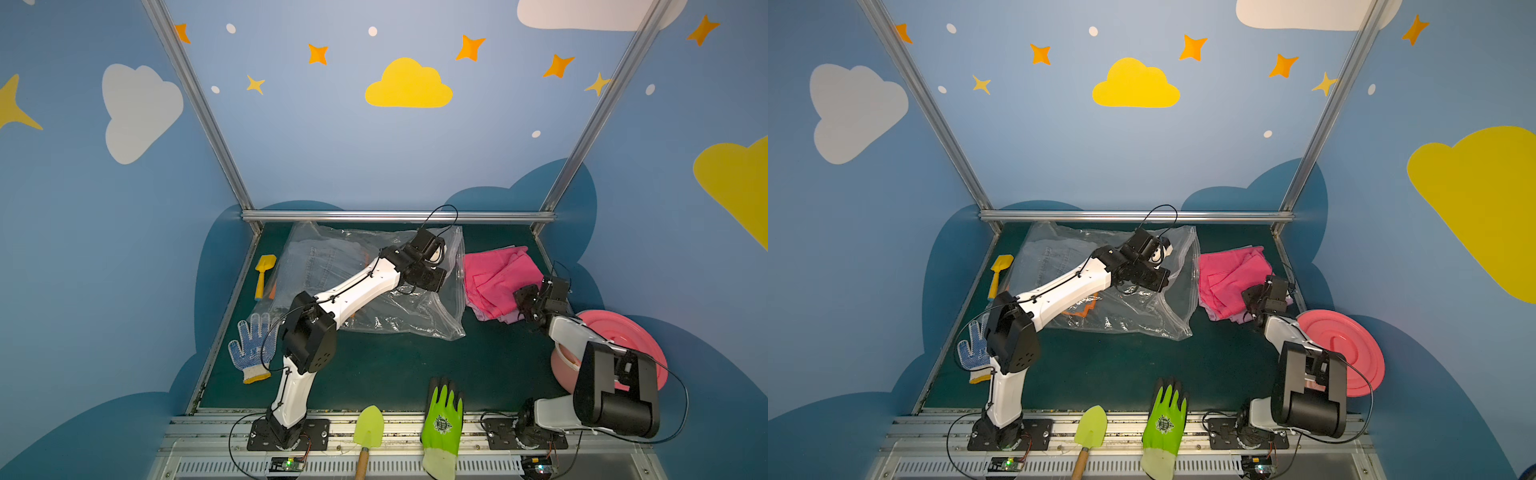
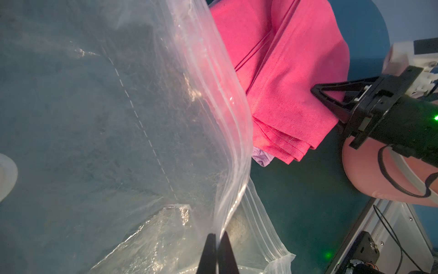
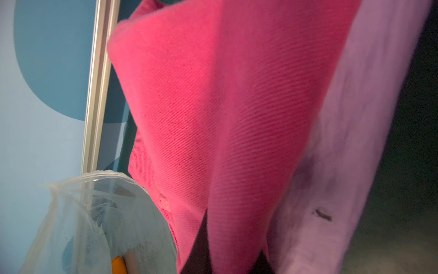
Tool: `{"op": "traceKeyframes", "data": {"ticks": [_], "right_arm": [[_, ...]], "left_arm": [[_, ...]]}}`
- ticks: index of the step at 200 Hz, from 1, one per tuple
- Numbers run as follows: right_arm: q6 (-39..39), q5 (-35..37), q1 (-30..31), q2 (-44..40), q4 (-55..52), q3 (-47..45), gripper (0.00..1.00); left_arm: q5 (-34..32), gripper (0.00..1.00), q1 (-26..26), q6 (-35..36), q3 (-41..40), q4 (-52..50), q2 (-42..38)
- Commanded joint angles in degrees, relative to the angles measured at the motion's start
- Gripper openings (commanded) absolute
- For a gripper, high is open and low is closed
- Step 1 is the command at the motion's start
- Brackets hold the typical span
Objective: Take the trousers out of the vacuum bag
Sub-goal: Place the trousers at the center of the board.
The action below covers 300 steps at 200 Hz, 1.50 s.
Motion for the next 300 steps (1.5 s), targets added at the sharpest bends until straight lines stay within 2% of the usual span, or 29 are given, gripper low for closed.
{"op": "traceKeyframes", "data": {"ticks": [1,60,117,121,130,135,142,145,151,155,159,172,186,225,300], "right_arm": [[-0.53,-3.04,-0.52,-0.84,-2.39,-1.33,0.06],[-0.89,-3.91,-2.06,-1.48,-3.15,-2.45,0.14],[-1.21,-4.48,-3.26,-2.76,-3.90,-3.33,0.31],[-1.28,-4.57,-3.29,-2.92,-3.91,-3.37,0.36],[-1.37,-4.70,-3.42,-3.16,-3.97,-3.41,0.38],[-1.45,-4.83,-3.60,-3.23,-4.13,-3.45,0.45],[-1.47,-5.01,-3.64,-3.46,-4.21,-3.39,0.46],[-1.47,-5.01,-3.72,-3.51,-4.29,-3.38,0.52],[-1.59,-5.09,-3.79,-3.78,-4.35,-3.41,0.55],[-1.56,-5.09,-3.94,-3.89,-4.53,-3.39,0.62],[-1.55,-5.10,-3.95,-4.07,-4.68,-3.38,0.64],[-1.71,-5.21,-4.12,-4.67,-5.33,-3.14,0.79],[-1.82,-5.19,-4.33,-5.29,-6.20,-2.79,0.87],[-2.17,-5.05,-4.99,-7.86,-8.88,-1.75,0.94],[-4.54,-4.13,-5.84,-15.22,-20.66,4.68,0.97]], "left_arm": [[0.04,0.05,0.31,0.08,1.86,-1.61,1.00],[0.00,0.05,0.31,0.20,2.32,-2.05,1.28],[0.03,0.05,0.32,0.22,2.78,-2.21,1.59],[0.02,0.05,0.30,0.18,2.80,-2.16,1.61],[0.04,0.05,0.35,0.22,2.78,-2.14,1.66],[0.02,0.05,0.32,0.18,2.75,-2.14,1.63],[-0.01,0.05,0.31,0.22,2.76,-2.15,1.71],[0.03,0.05,0.37,0.18,2.72,-2.19,1.68],[-0.03,0.05,0.31,0.17,2.70,-2.08,1.71],[-0.01,0.05,0.32,0.18,2.66,-2.06,1.66],[-0.01,0.05,0.31,0.17,2.59,-2.05,1.64],[-0.02,0.05,0.33,0.17,2.40,-1.97,1.71],[-0.09,0.05,0.31,0.17,2.34,-1.88,1.66],[-0.14,0.05,0.35,0.17,2.31,-1.59,1.84],[-0.12,0.05,0.45,0.17,2.50,-1.44,2.09]]}}
